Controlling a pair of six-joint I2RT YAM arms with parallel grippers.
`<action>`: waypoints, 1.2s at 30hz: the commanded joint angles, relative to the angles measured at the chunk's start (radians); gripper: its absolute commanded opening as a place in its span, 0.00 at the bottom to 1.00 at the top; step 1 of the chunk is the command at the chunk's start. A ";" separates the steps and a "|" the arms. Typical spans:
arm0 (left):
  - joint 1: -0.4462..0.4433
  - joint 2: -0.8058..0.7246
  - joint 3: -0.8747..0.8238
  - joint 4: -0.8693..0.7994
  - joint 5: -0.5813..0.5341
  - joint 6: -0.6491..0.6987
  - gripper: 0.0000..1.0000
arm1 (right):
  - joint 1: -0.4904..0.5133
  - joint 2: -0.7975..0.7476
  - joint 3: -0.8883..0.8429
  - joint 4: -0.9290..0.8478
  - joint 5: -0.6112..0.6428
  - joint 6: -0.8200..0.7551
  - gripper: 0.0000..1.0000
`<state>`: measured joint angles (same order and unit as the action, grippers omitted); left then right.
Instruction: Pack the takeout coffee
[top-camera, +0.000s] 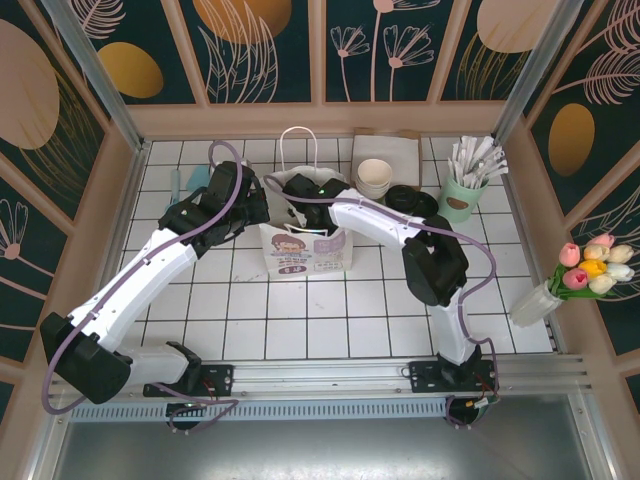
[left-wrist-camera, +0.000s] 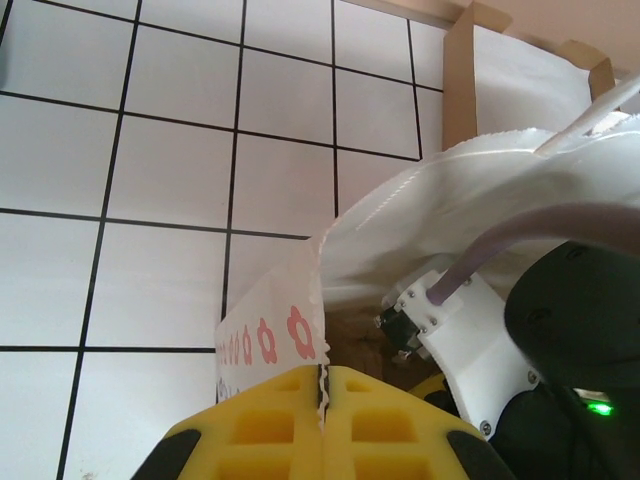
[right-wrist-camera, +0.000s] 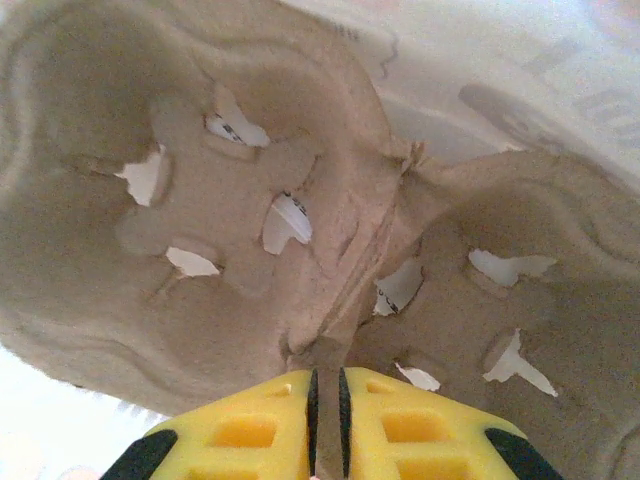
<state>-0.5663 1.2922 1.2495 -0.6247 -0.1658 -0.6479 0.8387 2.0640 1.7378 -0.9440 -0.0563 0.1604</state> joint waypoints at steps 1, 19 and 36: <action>0.004 -0.007 0.019 0.000 -0.027 0.007 0.01 | -0.006 0.017 -0.036 0.017 0.014 -0.026 0.16; 0.004 -0.017 0.008 0.023 -0.006 0.010 0.00 | -0.009 0.068 -0.003 -0.020 0.182 -0.005 0.18; 0.004 -0.010 0.006 0.025 0.009 0.038 0.00 | -0.013 0.074 0.000 0.036 0.053 -0.074 0.22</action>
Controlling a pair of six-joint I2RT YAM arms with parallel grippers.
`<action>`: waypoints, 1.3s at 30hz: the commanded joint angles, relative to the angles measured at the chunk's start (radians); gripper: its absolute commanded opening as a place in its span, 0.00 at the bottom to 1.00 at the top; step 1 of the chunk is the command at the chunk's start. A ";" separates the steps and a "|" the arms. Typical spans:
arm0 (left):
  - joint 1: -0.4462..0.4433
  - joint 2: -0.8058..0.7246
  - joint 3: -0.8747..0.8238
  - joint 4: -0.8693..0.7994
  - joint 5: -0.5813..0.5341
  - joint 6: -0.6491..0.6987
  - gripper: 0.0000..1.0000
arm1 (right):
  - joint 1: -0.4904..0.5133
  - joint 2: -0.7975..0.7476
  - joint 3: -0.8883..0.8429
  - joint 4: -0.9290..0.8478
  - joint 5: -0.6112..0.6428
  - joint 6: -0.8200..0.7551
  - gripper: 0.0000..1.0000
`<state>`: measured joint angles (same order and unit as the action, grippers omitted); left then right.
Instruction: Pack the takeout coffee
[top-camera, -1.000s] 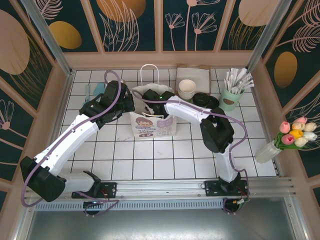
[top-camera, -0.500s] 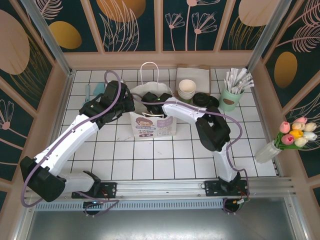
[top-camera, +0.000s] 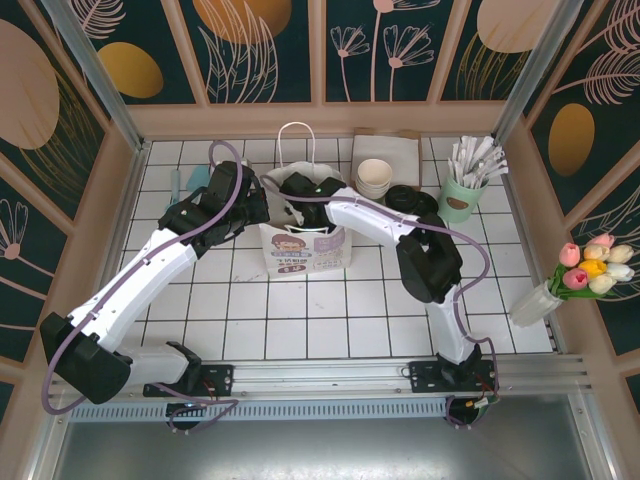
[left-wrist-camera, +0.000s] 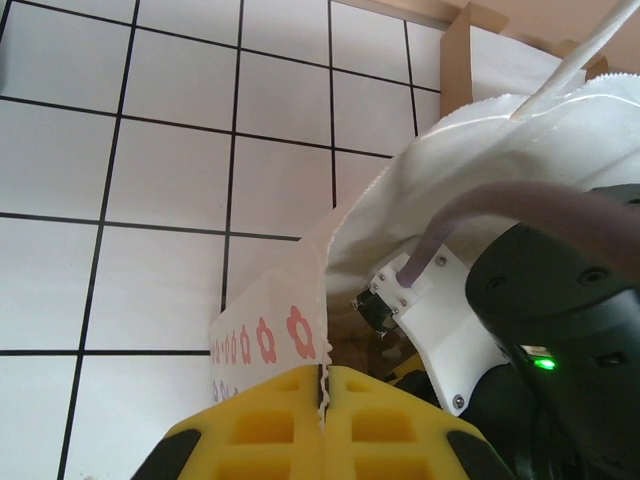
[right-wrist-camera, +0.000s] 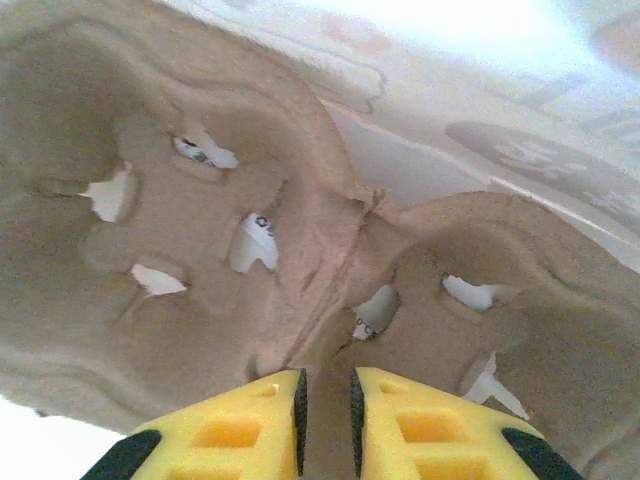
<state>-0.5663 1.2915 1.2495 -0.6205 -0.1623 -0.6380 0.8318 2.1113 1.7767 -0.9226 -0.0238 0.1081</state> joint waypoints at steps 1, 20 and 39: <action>0.003 -0.009 0.007 0.019 0.007 0.028 0.00 | -0.007 0.032 -0.049 0.025 0.020 -0.022 0.22; 0.004 0.006 0.015 0.034 0.026 0.046 0.00 | -0.023 -0.187 -0.004 0.133 -0.043 -0.072 0.49; 0.004 0.018 0.054 0.017 0.042 0.060 0.00 | -0.119 -0.495 -0.125 0.392 -0.288 -0.216 0.99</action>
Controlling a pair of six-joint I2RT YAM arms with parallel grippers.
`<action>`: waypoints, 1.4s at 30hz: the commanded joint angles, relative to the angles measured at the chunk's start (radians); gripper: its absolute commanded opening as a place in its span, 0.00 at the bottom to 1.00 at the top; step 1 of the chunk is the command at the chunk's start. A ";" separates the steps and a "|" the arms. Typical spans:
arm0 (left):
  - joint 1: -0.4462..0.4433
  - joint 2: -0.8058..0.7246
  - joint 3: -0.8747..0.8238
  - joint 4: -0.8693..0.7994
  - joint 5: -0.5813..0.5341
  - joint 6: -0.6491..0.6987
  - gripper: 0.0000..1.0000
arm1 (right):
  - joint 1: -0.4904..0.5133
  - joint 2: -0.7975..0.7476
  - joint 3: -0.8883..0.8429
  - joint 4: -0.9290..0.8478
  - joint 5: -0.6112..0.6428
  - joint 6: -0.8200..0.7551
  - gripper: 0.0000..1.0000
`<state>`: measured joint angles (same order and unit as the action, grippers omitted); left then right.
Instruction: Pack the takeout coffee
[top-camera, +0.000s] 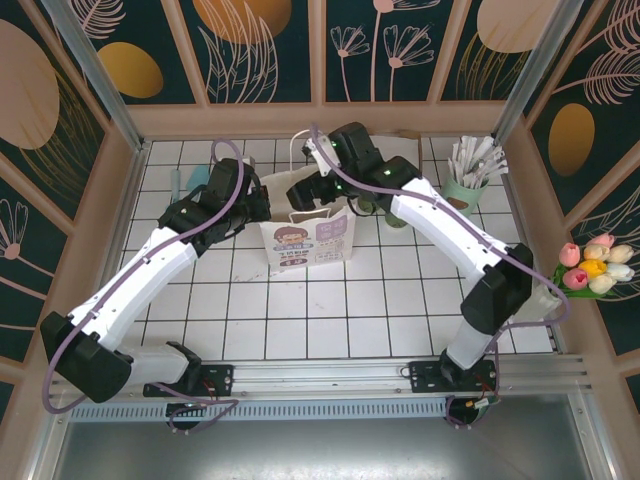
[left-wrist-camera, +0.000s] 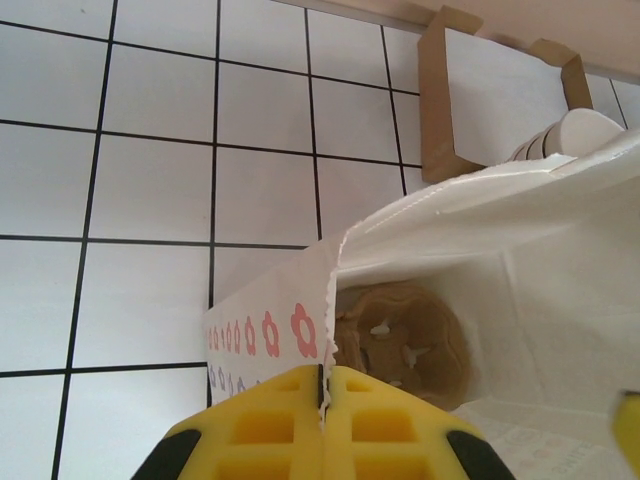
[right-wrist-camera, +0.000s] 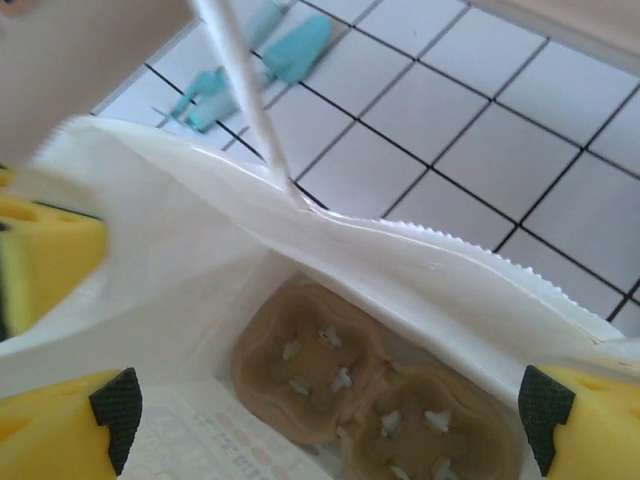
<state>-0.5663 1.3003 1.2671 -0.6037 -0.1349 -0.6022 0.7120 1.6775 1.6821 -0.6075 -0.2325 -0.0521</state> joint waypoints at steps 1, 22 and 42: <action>0.003 0.015 0.042 -0.003 0.018 0.025 0.00 | 0.000 -0.078 -0.041 0.085 -0.089 -0.076 0.99; 0.009 0.004 0.051 0.016 -0.028 0.083 0.00 | -0.033 -0.397 -0.381 0.423 -0.056 -0.272 0.99; 0.055 0.044 0.108 0.015 0.121 0.215 0.00 | -0.313 -0.244 -0.244 0.236 -0.261 -0.354 0.99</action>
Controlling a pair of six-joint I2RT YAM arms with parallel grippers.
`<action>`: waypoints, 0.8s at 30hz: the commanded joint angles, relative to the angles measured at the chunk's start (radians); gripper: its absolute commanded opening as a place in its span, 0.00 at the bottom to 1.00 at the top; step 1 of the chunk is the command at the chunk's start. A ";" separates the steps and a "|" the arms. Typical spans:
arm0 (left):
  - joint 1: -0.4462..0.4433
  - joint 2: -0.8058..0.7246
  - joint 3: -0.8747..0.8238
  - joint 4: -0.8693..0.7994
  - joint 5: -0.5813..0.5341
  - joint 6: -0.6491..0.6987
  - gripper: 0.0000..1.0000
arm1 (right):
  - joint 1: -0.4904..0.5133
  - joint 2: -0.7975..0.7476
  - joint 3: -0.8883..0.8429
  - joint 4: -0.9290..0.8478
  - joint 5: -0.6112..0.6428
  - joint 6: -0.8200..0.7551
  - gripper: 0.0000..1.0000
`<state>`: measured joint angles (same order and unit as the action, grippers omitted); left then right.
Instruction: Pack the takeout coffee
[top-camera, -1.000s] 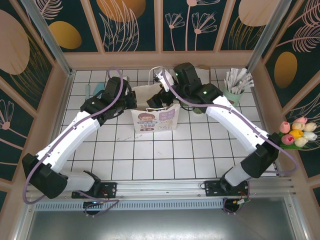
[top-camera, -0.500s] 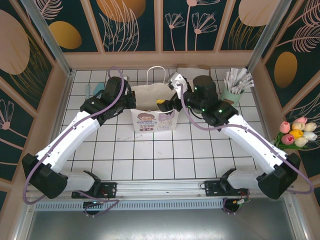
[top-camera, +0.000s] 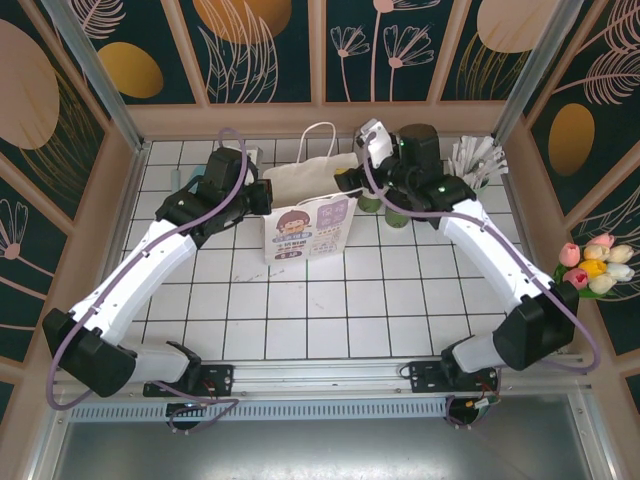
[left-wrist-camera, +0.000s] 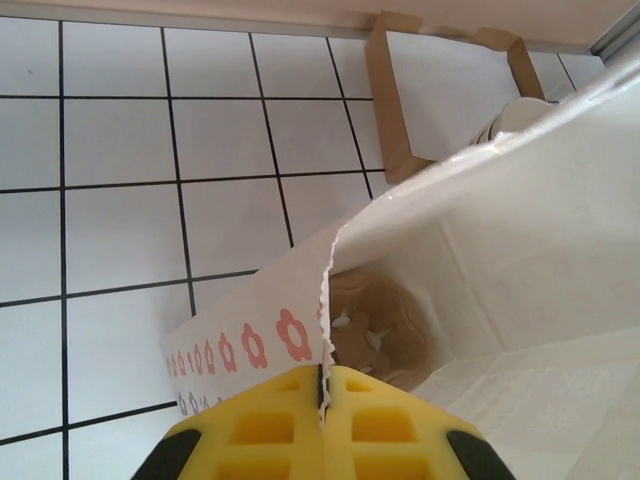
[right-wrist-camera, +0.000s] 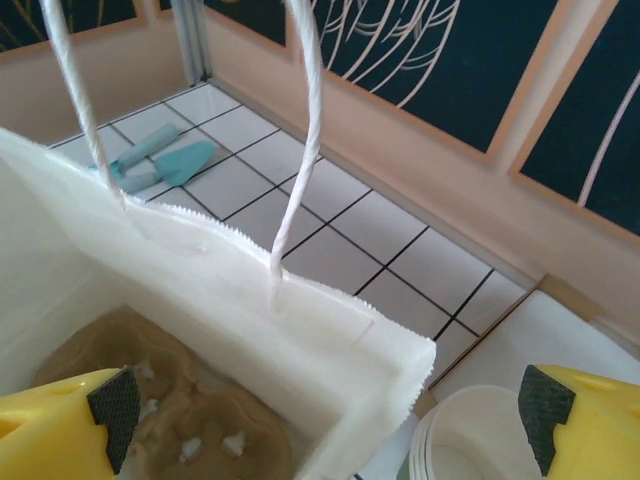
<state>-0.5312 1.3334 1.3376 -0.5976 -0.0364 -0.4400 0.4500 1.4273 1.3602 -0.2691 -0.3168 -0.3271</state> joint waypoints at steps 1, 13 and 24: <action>0.024 0.016 0.045 0.001 0.027 0.056 0.00 | -0.062 0.017 0.111 -0.151 -0.217 -0.110 0.99; 0.028 0.070 0.062 0.027 0.217 0.083 0.00 | 0.035 0.040 0.148 0.116 0.256 0.363 0.99; 0.040 0.073 0.104 -0.025 0.263 0.164 0.00 | -0.051 0.015 0.123 -0.007 0.224 0.323 0.99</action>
<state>-0.5022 1.4082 1.3907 -0.5999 0.2077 -0.3271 0.4427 1.4502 1.4574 -0.2146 -0.0334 -0.0414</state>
